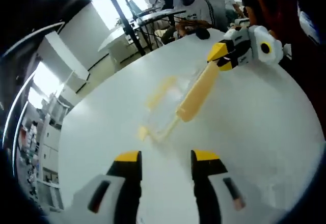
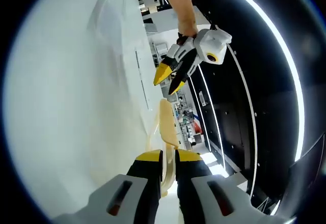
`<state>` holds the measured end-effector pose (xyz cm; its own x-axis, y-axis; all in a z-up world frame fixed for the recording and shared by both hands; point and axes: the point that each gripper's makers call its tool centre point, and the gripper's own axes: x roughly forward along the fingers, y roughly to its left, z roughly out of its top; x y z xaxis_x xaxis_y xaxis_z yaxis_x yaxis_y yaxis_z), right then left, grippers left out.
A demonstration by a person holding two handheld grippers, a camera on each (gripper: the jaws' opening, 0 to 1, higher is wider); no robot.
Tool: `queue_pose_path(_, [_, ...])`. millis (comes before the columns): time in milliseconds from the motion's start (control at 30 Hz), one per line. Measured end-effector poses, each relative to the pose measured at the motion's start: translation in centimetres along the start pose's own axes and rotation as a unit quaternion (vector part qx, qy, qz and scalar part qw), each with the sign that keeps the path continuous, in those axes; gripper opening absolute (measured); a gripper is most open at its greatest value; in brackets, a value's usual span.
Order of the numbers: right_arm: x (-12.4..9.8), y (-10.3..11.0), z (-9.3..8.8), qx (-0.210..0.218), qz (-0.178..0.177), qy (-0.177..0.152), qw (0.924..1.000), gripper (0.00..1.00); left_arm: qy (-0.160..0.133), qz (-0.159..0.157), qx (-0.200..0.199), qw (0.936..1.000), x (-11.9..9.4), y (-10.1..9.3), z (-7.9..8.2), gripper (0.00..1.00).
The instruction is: Snap each plastic latch of the storage box into its locked position after aligning the lid with the box until every specified latch is closed and the lid sits flush.
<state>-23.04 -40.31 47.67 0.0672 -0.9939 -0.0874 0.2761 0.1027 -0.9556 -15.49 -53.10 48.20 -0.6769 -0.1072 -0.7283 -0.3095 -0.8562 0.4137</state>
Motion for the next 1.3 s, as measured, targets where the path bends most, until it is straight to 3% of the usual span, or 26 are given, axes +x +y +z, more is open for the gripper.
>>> queue_pose_path(100, [0.0,0.0,0.0,0.002,0.000,-0.001,1.0000,0.08,-0.005,0.063,0.070,0.9955,0.2,1.3,0.5,0.51])
queue_pose_path(167, [-0.1,0.0,0.0,0.003,0.000,-0.001,1.0000,0.08,-0.006,0.091,0.115,0.9891,0.3,1.4,1.1,0.50])
queue_pose_path(233, [-0.1,0.0,0.0,0.004,0.001,-0.002,1.0000,0.08,-0.001,0.120,0.172,0.9777,0.7,1.3,1.5,0.48])
queue_pose_path(267, [-0.1,0.0,0.0,0.005,0.001,-0.002,1.0000,0.08,0.001,0.117,0.181,0.9766,1.0,0.7,1.5,0.46])
queue_pose_path(333, [-0.1,-0.1,0.0,0.005,0.001,-0.003,1.0000,0.08,0.009,0.146,0.238,0.9602,1.5,0.9,1.7,0.44])
queue_pose_path(367, [-0.1,-0.1,0.0,0.005,0.001,-0.003,1.0000,0.08,0.024,0.140,0.248,0.9582,1.9,0.7,1.2,0.41])
queue_pose_path(500, [-0.2,-0.1,0.0,0.005,0.000,-0.005,1.0000,0.08,0.022,0.152,0.285,0.9460,3.0,0.6,1.5,0.32])
queue_pose_path(533, [-0.2,-0.1,-0.1,0.005,0.000,-0.005,1.0000,0.08,0.024,0.167,0.303,0.9378,2.9,0.9,1.9,0.30])
queue_pose_path(567, [-0.2,-0.1,-0.1,0.005,0.000,-0.005,1.0000,0.08,0.017,0.171,0.311,0.9348,3.1,0.9,2.2,0.30])
queue_pose_path(667, [-0.2,-0.2,-0.1,0.006,-0.001,-0.005,1.0000,0.08,0.012,0.175,0.315,0.9329,3.4,1.0,2.5,0.26])
queue_pose_path(767, [-0.2,-0.2,-0.1,0.006,-0.002,-0.006,1.0000,0.08,0.016,0.172,0.350,0.9207,4.0,0.6,2.7,0.20])
queue_pose_path(867, [-0.2,-0.3,-0.2,0.006,-0.003,-0.007,1.0000,0.08,0.011,0.172,0.352,0.9199,4.5,0.5,2.8,0.16])
queue_pose_path(900, [-0.2,-0.3,-0.2,0.007,-0.003,-0.007,1.0000,0.08,0.014,0.174,0.366,0.9142,4.6,0.4,2.8,0.14])
queue_pose_path(967, [-0.2,-0.3,-0.3,0.007,-0.002,-0.006,1.0000,0.08,0.014,0.178,0.374,0.9102,4.9,0.3,2.8,0.13])
queue_pose_path(1300, [-0.4,-0.5,-0.7,-0.003,-0.007,-0.005,1.0000,0.07,0.003,0.201,0.372,0.9061,4.7,0.6,3.5,0.12])
